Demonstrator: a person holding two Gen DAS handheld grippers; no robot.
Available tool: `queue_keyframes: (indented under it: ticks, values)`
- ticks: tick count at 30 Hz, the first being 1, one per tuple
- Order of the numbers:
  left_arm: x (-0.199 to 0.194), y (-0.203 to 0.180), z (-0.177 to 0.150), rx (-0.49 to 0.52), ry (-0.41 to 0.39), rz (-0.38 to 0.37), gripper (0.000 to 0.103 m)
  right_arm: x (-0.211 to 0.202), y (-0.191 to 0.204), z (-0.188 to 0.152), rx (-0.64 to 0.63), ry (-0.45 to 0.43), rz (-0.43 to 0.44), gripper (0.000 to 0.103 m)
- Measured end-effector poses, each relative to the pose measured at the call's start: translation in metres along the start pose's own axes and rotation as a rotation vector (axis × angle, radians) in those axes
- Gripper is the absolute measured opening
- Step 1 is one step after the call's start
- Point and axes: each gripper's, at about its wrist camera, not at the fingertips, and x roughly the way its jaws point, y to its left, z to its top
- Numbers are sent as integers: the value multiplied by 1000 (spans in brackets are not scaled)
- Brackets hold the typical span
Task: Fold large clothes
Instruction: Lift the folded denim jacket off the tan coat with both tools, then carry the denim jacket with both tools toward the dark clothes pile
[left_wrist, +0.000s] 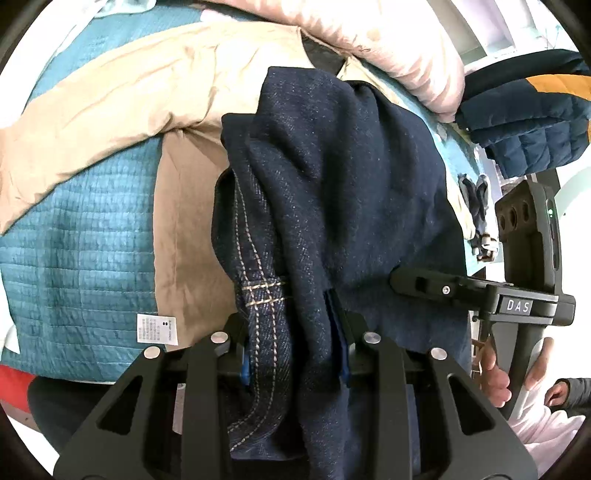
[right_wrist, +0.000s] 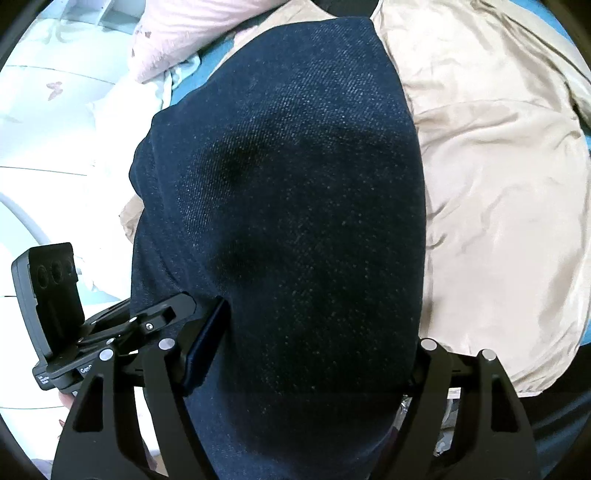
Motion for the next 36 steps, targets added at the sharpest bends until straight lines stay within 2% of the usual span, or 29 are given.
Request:
queue_keyframes:
  ticks: [4,9,15,20,22,25,26,29,36]
  values:
    - [-9,-8,3,-2,-12,8,32,-11,1,2,-19,5,13,73]
    - [1,1,-2,-41,28,40,32,2,-6,-7,11,60,-21,74]
    - [5,18,-21,-108,53,10,32,16,2,-22,26,107,-73,77]
    - [8,23,-28,-108,58,-12,30,39,6,-16,53,182,-120,88]
    - [19,24,-25,-100,63,-11,30,41,-1,-16,102,165,-118,86]
    - [23,26,-19,-122,64,-11,30,33,-5,-17,101,125,-112,71]
    - [19,24,-19,-116,55,-14,30,28,-3,-17,98,117,-107,70]
    - [6,11,-13,-93,24,-15,30,4,-3,-20,48,76,-105,69]
    - [-16,-28,9,-33,-29,-2,29,-41,-7,-11,28,8,-73,69]
